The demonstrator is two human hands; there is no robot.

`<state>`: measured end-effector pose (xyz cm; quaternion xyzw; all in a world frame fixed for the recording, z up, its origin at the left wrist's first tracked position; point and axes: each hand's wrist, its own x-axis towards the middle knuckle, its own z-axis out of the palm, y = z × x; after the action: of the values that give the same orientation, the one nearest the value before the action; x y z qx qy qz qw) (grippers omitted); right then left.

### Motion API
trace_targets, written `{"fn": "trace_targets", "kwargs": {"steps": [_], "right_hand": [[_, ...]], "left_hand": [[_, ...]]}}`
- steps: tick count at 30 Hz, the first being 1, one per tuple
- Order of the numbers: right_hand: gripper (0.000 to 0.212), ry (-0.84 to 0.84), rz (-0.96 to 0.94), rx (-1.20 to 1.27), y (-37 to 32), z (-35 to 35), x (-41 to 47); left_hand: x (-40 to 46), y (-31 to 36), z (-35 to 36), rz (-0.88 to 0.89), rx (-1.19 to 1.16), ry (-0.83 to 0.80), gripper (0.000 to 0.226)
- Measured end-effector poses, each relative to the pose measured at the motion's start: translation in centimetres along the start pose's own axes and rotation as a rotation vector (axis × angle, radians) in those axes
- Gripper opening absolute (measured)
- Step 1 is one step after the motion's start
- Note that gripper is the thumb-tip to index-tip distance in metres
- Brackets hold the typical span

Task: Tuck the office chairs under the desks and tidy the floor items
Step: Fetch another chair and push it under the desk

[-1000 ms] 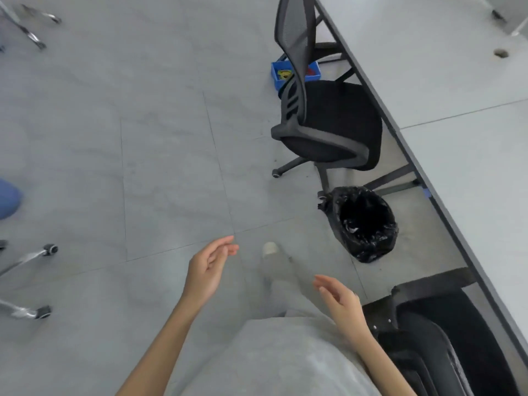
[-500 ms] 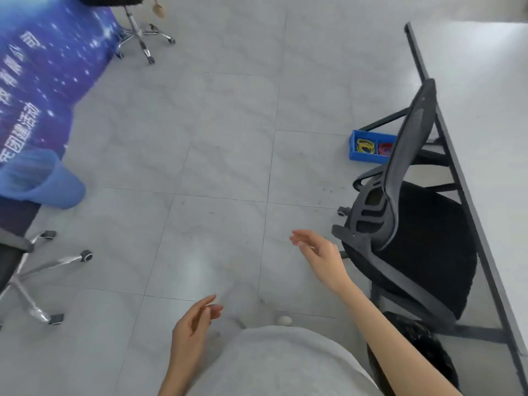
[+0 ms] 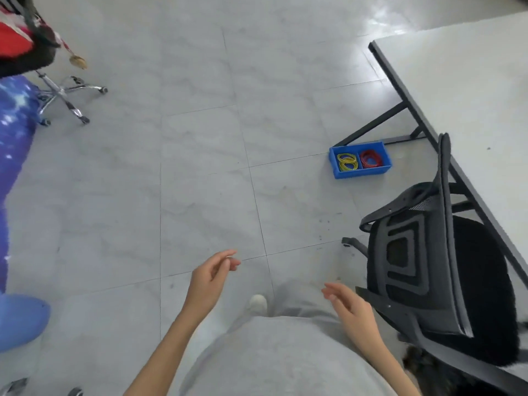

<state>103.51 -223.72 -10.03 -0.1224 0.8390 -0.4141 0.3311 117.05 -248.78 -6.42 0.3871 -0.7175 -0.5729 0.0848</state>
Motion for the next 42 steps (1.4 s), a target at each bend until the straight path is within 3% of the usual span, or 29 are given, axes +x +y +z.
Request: {"fn": "trace_targets", "kwargs": {"steps": [5,13,21,26,29,33,37,39,42], "right_hand": [[0.025,0.120,0.099,0.073,-2.7,0.0,6.4],[0.025,0.291,0.090,0.162,-9.4,-4.4,20.4],[0.026,0.734,0.201,0.319,-13.0,-10.6,23.3],[0.029,1.179,0.380,0.283,-13.7,-12.4,19.8],[0.032,1.375,0.560,-0.018,-13.4,-12.5,16.4],[0.038,1.249,0.817,-0.181,-11.4,-11.9,12.8],[0.037,1.205,1.005,-0.169,-9.1,-10.2,12.1],[0.038,1.259,0.995,-0.208,-8.5,-9.3,12.7],[0.047,1.304,1.009,-0.248,-8.3,-8.3,14.0]], "left_hand": [[12.2,3.8,0.0,0.067,0.084,-0.162,0.030],[25.7,8.0,4.3,0.067,0.149,-0.299,0.030],[37.7,16.8,11.0,0.252,0.393,-0.765,0.031],[41.7,23.6,20.0,0.553,0.575,-1.141,0.029],[40.6,27.1,25.8,0.842,0.584,-1.336,0.025],[36.7,29.4,32.5,1.287,0.545,-1.562,0.032],[31.5,29.1,37.7,1.746,0.561,-1.633,0.041],[29.8,28.0,39.0,1.872,0.713,-1.632,0.043],[29.3,26.3,39.6,1.900,0.837,-1.559,0.039]]}}
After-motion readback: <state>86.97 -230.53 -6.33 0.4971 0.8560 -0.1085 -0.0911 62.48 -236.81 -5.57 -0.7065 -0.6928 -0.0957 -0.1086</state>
